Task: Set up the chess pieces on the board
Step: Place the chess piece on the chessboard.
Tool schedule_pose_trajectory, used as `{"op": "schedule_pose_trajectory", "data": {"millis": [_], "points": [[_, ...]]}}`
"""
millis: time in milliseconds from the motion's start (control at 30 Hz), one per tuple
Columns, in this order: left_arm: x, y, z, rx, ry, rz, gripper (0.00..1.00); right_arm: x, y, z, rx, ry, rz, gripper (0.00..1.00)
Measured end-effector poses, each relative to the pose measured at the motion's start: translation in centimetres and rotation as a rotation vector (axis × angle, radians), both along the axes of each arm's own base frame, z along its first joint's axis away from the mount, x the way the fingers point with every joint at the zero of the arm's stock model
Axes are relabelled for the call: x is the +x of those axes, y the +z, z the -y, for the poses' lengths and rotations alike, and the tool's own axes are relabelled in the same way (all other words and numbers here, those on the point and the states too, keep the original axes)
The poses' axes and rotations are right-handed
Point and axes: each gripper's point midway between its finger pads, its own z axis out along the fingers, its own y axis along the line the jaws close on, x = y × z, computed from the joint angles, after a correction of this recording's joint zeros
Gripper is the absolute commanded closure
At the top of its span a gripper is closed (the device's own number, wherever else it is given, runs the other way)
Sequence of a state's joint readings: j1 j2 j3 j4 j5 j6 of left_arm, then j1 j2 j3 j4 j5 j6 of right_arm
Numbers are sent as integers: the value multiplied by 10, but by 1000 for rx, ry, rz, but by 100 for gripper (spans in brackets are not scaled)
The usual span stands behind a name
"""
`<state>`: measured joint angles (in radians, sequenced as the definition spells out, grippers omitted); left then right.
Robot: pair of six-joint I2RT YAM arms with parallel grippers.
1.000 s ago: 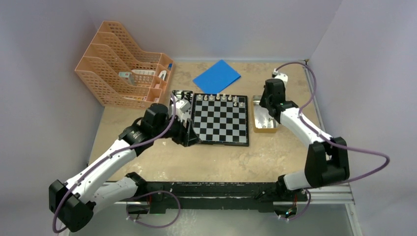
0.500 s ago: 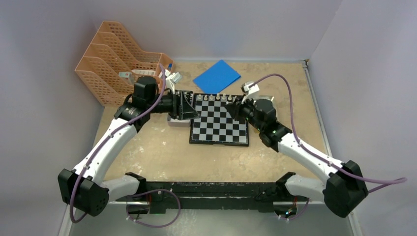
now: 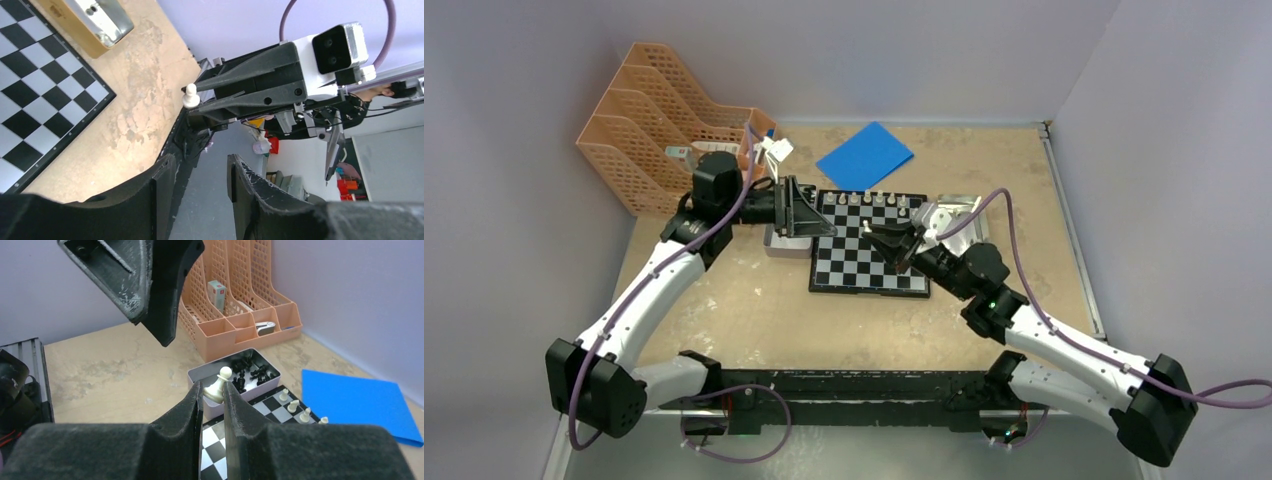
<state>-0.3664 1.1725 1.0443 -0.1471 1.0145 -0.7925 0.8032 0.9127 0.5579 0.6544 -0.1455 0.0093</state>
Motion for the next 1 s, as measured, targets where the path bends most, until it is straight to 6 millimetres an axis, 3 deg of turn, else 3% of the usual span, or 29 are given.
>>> {"op": "schedule_pose_trajectory", "data": {"millis": [167, 467, 700, 1000], "points": [[3, -2, 4, -15, -33, -16, 60, -6, 4, -3, -20, 18, 54, 84], [27, -16, 15, -2, -65, -66, 59, -12, 1, -10, -52, 54, 93, 83], [25, -8, 18, -25, -115, -55, 65, -11, -7, -17, -81, 70, 90, 84], [19, -10, 24, -25, -182, -63, 67, -11, 7, -21, -68, 83, 114, 84]]}}
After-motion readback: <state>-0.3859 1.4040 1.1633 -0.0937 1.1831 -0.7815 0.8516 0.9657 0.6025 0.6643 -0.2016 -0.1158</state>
